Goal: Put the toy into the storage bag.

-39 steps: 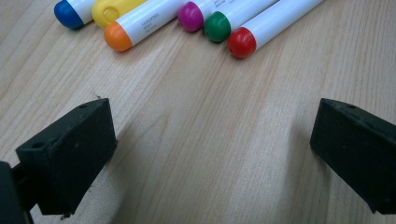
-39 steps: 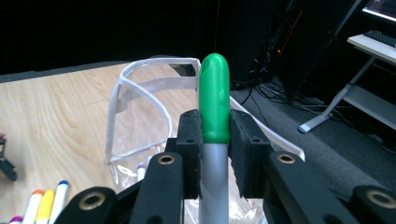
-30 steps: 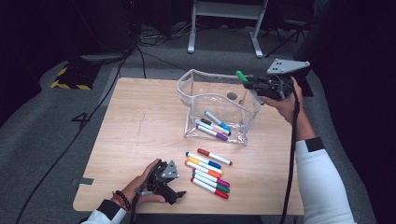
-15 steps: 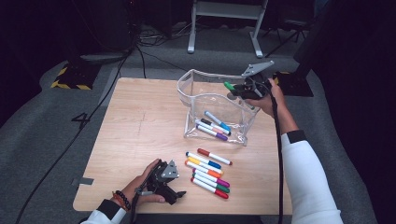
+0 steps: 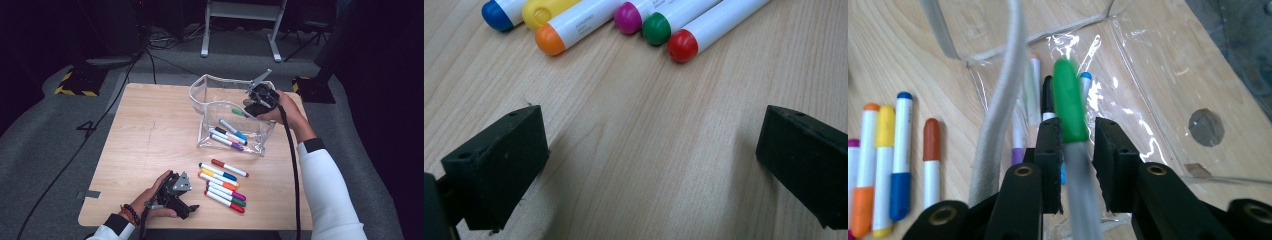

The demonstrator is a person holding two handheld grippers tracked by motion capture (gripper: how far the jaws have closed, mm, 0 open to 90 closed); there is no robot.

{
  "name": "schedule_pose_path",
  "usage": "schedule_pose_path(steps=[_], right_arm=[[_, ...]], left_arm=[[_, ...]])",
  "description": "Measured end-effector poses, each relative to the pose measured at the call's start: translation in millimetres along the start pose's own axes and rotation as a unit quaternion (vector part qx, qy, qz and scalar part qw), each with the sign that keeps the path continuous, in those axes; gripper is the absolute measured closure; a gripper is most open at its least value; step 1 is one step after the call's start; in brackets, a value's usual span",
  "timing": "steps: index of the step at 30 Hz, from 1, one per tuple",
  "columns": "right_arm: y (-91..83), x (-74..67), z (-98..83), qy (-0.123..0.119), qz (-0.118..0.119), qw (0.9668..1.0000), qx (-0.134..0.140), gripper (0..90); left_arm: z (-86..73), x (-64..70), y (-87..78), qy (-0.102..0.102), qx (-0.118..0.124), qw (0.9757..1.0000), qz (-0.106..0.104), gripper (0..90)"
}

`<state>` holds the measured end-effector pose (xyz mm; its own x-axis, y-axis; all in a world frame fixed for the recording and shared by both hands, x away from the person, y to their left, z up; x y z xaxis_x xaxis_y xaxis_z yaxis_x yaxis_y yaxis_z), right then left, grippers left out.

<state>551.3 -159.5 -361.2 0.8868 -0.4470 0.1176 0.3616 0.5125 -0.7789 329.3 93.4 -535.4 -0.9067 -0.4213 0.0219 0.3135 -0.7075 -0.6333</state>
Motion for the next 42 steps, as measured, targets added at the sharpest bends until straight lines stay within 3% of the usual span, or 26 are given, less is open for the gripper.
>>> schedule_pose_path(steps=[1, 4, 8, 11, 16, 20, 22, 31, 38, 42], right_arm=[[0.6, -1.7, 1.6, -0.002, -0.004, 1.0000, 0.001, 68.8], [0.0, -6.7, 3.0, -0.010, 0.013, 0.9999, -0.002, 70.4], [-0.1, -5.1, 3.1, -0.009, -0.007, 0.9999, 0.003, 63.4], [-5.7, -1.2, 3.5, 0.005, -0.020, 0.9993, 0.033, 59.8], [-15.6, 1.9, 1.8, 0.013, -0.037, 0.9974, 0.060, 54.3], [-33.0, 6.6, -1.6, 0.038, -0.054, 0.9923, 0.105, 49.0], [-44.7, 5.6, -3.9, 0.038, -0.056, 0.9892, 0.130, 48.4], [-96.1, -17.4, -32.0, 0.035, -0.060, 0.9735, 0.218, 43.6], [-112.0, -47.4, -72.1, 0.026, -0.066, 0.9676, 0.242, 44.1], [-106.6, -66.7, -96.2, 0.021, -0.060, 0.9679, 0.243, 45.4]], left_arm=[[0.0, 0.0, 0.0, 0.000, 0.000, 1.0000, 0.000, 0.5], [0.0, 0.0, 0.0, 0.000, 0.000, 1.0000, -0.001, 0.6], [0.0, 0.1, 0.0, 0.000, 0.000, 1.0000, -0.001, 0.6], [0.0, 0.0, 0.0, 0.001, 0.000, 1.0000, -0.001, 0.6], [0.0, 0.0, 0.0, 0.001, 0.000, 1.0000, -0.001, 0.5], [0.0, 0.1, 0.0, 0.001, 0.000, 1.0000, -0.001, 0.6], [0.0, 0.1, 0.0, 0.000, 0.000, 1.0000, -0.001, 0.5], [0.0, 0.1, 0.0, 0.001, 0.000, 1.0000, -0.001, 0.6], [0.0, 0.1, -0.1, 0.000, 0.000, 1.0000, 0.000, 0.6], [0.0, 0.2, -0.1, 0.000, 0.000, 1.0000, 0.001, 0.6]])
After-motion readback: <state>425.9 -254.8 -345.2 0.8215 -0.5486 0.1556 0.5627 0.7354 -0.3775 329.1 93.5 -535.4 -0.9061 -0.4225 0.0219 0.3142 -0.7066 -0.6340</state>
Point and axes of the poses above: each handheld gripper's, and its own axes: y roughly forward along the jaws, z roughly out of its top, x roughly to its right, the point moved 4 cm from there along y, roughly forward along the jaws, and after that the axes turned 9 degrees about x, right-handed, at the moved point
